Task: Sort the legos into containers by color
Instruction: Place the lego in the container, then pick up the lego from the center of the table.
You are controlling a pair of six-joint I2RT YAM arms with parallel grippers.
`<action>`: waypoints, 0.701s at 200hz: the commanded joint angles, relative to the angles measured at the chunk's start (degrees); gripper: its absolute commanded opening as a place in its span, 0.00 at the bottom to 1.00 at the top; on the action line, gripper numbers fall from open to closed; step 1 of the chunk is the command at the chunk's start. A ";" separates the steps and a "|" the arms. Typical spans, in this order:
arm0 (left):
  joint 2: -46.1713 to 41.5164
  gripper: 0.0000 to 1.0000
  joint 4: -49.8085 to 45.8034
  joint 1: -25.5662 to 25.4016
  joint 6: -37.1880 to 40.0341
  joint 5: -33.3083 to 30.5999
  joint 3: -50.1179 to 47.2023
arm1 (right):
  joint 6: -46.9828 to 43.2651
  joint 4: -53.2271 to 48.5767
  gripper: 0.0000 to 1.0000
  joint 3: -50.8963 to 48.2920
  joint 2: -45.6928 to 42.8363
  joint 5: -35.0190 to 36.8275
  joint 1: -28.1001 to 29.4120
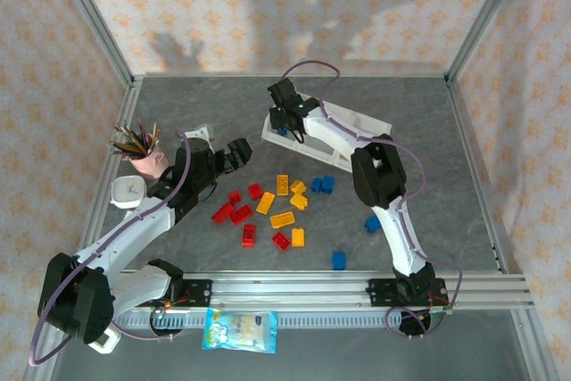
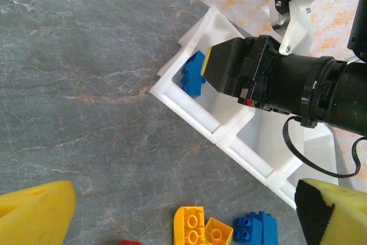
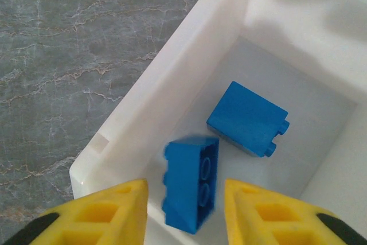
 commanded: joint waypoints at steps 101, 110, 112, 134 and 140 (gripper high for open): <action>-4.42 0.99 -1.33 -1.78 0.18 5.05 -1.71 | 7.60 3.90 0.55 -32.45 -31.66 1.71 0.07; -4.72 0.99 -1.42 -2.81 -0.04 4.57 -2.15 | 8.93 4.62 0.57 -36.06 -34.29 2.27 0.05; -4.83 0.99 -1.43 -3.07 -0.12 4.48 -2.22 | 9.24 4.72 0.57 -36.84 -34.86 2.53 0.06; -4.64 0.99 -0.90 -6.28 -0.87 3.29 -2.89 | 12.74 5.42 0.61 -44.42 -39.31 4.08 0.07; -4.48 0.99 -0.86 -7.09 -1.01 2.77 -3.02 | 13.71 5.95 0.62 -46.45 -40.23 4.22 0.07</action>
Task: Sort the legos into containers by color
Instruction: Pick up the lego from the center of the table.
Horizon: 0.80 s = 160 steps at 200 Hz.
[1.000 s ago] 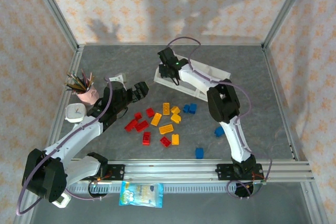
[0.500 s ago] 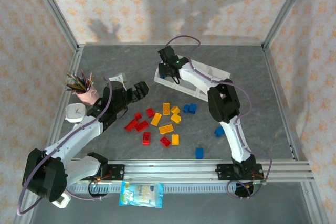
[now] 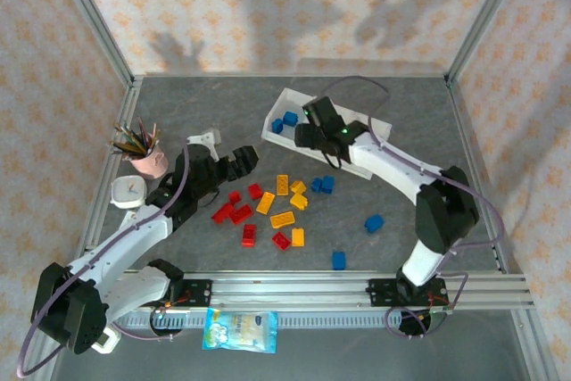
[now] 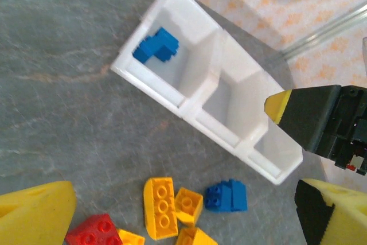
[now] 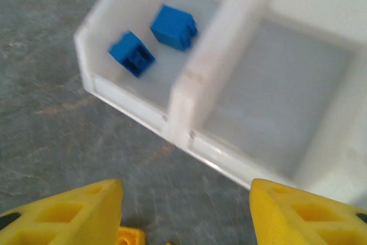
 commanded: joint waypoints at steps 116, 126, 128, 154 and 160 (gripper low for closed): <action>3.83 0.99 6.22 -9.81 -4.77 -2.48 -3.87 | 15.00 9.04 0.70 -23.51 -5.35 3.66 0.64; 3.76 0.99 5.97 -9.98 -4.85 -2.59 -3.73 | 15.24 8.90 0.70 -24.02 -5.74 3.86 0.64; 3.77 0.99 5.91 -9.95 -4.85 -2.61 -3.70 | 15.37 8.85 0.70 -24.11 -5.83 3.97 0.64; 3.52 0.99 5.62 -10.29 -4.77 -2.77 -3.53 | 15.71 8.19 0.67 -25.72 -6.49 4.53 0.64; 3.51 0.99 5.48 -10.29 -4.69 -2.87 -3.51 | 15.71 8.34 0.67 -26.17 -6.70 4.53 0.64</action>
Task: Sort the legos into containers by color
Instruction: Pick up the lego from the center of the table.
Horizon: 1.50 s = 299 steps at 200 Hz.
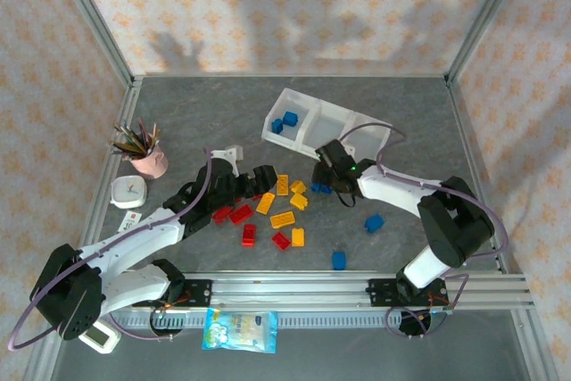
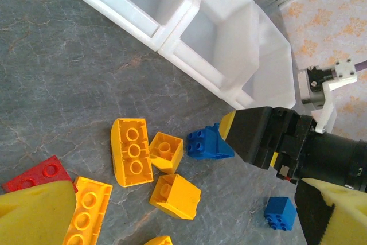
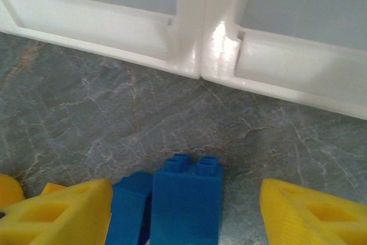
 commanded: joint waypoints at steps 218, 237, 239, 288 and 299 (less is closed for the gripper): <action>0.86 0.99 0.11 -2.13 -0.40 -3.37 2.42 | -4.00 1.89 0.57 -2.17 1.65 -0.53 -0.70; 1.18 0.99 0.10 -2.11 -0.40 -3.41 2.80 | -4.26 1.78 0.51 -2.24 1.84 -0.19 -0.87; 1.24 0.99 0.11 -2.14 -0.35 -3.38 2.81 | -4.37 1.79 0.51 -2.35 1.80 -0.18 -0.92; 2.05 0.99 0.81 -2.10 -0.48 -3.06 3.25 | -5.90 1.01 0.38 -2.75 0.36 0.35 -1.49; 2.03 0.99 1.20 -2.14 -0.57 -3.00 3.16 | -6.53 0.85 0.35 -2.73 -0.37 0.39 -1.49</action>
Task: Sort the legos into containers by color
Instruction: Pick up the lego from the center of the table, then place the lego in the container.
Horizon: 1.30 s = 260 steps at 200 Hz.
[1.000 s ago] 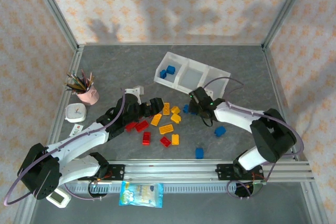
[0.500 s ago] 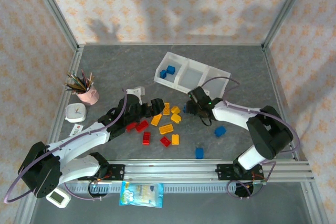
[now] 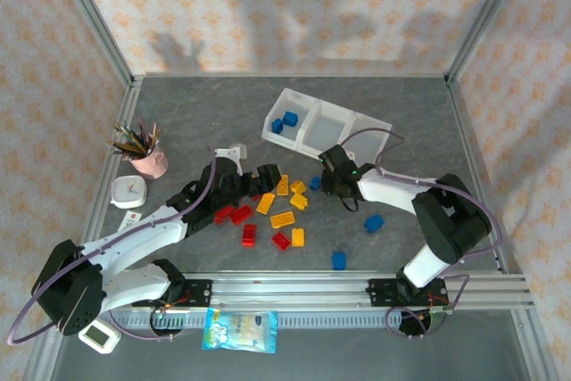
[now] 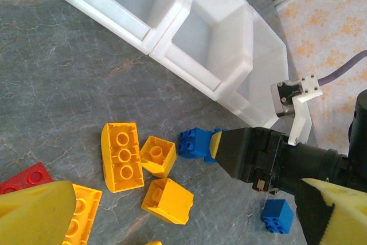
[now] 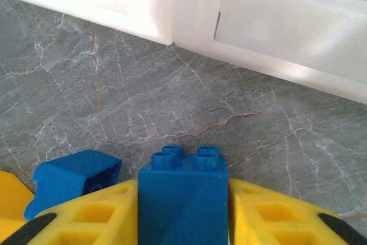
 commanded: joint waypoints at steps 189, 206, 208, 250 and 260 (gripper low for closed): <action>-5.37 0.99 -4.13 10.01 2.93 -2.22 5.37 | -11.24 -9.46 0.31 44.03 17.53 1.36 -0.79; -4.75 0.99 -3.93 11.49 3.39 -1.85 5.69 | -11.66 -9.69 0.31 49.02 22.16 2.31 -1.38; -4.66 0.99 -3.87 11.62 3.44 -1.75 5.65 | -11.82 -9.59 0.31 49.47 22.54 2.31 -1.42; -1.94 0.99 -2.82 12.54 4.61 -1.34 6.07 | -12.88 -13.17 0.32 63.06 33.85 5.20 -2.72; -1.38 0.99 -2.61 12.54 4.93 -1.30 6.05 | -13.21 -13.74 0.33 65.32 35.68 5.64 -3.14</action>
